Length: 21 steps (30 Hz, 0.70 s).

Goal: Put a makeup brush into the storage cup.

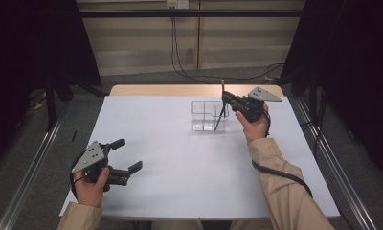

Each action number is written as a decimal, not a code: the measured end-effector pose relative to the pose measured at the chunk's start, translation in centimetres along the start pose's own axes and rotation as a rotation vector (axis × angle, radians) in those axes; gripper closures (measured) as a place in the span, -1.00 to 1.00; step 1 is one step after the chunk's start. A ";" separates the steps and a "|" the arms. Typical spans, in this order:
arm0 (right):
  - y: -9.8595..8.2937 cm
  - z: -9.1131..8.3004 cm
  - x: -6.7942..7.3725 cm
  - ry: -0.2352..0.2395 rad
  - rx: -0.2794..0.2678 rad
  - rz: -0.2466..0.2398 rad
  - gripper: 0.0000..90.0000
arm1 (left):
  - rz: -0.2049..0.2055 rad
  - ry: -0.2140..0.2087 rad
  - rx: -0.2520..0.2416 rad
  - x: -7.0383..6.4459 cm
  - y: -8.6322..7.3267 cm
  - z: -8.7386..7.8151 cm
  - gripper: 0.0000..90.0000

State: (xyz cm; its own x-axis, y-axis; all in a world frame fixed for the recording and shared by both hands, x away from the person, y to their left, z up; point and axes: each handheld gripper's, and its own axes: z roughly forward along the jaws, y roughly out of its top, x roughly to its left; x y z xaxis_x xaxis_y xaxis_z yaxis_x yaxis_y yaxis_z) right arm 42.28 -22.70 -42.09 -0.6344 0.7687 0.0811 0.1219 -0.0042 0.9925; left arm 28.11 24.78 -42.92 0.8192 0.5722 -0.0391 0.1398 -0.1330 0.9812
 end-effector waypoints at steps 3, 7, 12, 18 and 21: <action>-0.1 0.0 0.0 0.002 0.000 -0.002 0.86 | 0.003 -0.001 -0.001 0.0 0.0 0.0 -1.00; -0.3 -0.1 0.0 0.000 0.003 0.002 0.86 | 0.001 -0.001 0.002 -0.1 0.0 0.1 -1.00; -0.6 -0.3 -0.1 0.000 0.008 0.004 0.86 | 0.001 -0.001 0.002 -0.1 0.0 0.1 -1.00; -0.8 -0.3 -0.1 0.002 0.009 0.005 0.86 | 0.000 -0.002 0.003 -0.1 0.0 0.1 -1.00; -0.8 -0.3 -0.1 0.005 0.011 0.004 0.86 | 0.001 -0.001 0.003 -0.1 0.0 0.1 -1.00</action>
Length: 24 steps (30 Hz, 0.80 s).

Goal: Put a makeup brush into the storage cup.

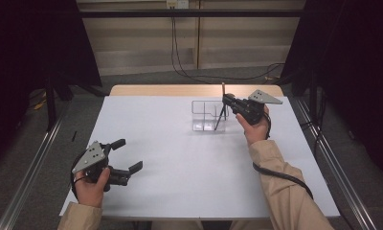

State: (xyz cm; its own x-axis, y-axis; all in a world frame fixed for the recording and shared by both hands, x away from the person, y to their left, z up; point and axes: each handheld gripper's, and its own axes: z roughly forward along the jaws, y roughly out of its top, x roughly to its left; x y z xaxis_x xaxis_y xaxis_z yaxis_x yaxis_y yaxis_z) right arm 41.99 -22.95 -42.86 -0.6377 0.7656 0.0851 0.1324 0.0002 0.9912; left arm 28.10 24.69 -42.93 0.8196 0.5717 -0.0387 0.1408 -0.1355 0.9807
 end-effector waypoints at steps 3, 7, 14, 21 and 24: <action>0.0 0.0 0.0 0.003 0.004 -0.001 0.86 | 0.000 -0.001 0.000 0.0 0.0 0.0 -1.00; 0.0 0.0 0.1 0.003 0.008 0.001 0.86 | -0.001 -0.004 0.001 0.0 0.0 0.0 -1.00; -0.1 -0.2 0.2 0.013 0.016 0.022 0.78 | 0.003 -0.003 0.004 0.0 0.0 0.1 -1.00; 0.3 -0.3 0.5 -0.004 0.019 0.025 0.08 | 0.002 -0.004 0.002 -0.1 0.0 0.2 -1.00; 0.4 -0.5 0.5 -0.005 0.009 0.043 -0.07 | 0.004 -0.004 0.004 -0.1 0.0 0.2 -1.00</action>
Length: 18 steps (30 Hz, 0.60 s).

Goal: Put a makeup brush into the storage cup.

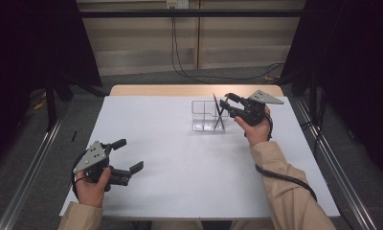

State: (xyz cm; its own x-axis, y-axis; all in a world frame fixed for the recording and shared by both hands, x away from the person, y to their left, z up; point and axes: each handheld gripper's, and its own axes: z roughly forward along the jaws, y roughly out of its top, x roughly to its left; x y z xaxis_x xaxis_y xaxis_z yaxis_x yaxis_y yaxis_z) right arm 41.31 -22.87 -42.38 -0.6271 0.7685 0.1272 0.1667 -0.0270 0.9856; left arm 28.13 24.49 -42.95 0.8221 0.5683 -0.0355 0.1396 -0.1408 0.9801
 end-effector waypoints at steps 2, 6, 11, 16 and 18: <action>0.1 -0.1 0.0 -0.004 0.000 -0.002 -0.13 | 0.002 -0.001 0.001 0.0 0.0 0.0 -1.00; 0.1 -0.3 0.1 0.002 0.004 -0.003 -0.24 | 0.003 -0.001 0.003 0.0 0.0 0.0 -1.00; 0.1 -0.5 0.3 0.006 0.021 -0.022 -0.36 | 0.003 0.002 0.002 -0.1 0.1 0.0 -1.00; 0.1 -0.9 0.3 0.008 0.026 -0.028 -0.43 | 0.008 0.002 0.009 -0.1 0.1 0.1 -1.00; 0.1 -1.0 0.3 0.003 0.032 -0.033 -0.46 | 0.007 0.002 0.007 -0.1 0.1 0.1 -1.00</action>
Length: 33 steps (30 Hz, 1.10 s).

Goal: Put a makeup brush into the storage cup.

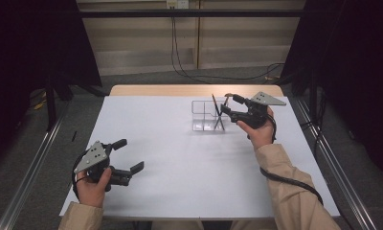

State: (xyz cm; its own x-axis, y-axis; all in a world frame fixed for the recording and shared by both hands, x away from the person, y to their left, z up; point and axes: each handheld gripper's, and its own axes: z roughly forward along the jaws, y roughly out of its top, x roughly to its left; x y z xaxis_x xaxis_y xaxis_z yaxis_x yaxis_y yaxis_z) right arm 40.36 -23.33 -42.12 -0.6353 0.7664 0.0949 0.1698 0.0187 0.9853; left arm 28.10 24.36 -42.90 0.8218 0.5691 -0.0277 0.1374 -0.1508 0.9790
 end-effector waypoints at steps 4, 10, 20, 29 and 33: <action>0.0 -0.3 0.1 0.003 0.004 -0.001 -0.54 | -0.001 0.002 -0.001 0.0 0.0 0.0 -1.00; 0.1 -0.7 0.4 0.007 0.019 -0.006 -0.65 | -0.001 -0.003 -0.002 0.0 0.0 0.1 -1.00; 0.1 -1.2 0.6 0.003 0.017 -0.003 -0.70 | -0.006 0.000 -0.008 -0.1 0.0 0.1 -1.00; 0.2 -1.4 1.1 0.010 0.024 -0.003 -0.80 | -0.006 -0.005 -0.008 0.0 0.1 0.3 -1.00; 0.2 -1.6 1.2 0.016 0.028 0.000 -0.87 | -0.006 -0.002 -0.010 0.1 0.1 0.3 -1.00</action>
State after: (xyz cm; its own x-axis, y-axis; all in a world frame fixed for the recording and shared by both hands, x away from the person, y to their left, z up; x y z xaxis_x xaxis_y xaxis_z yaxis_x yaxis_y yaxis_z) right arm 38.44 -23.39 -41.58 -0.6473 0.7561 0.0970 0.1907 0.0374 0.9809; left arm 28.38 24.15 -42.88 0.8223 0.5680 -0.0339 0.1368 -0.1395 0.9807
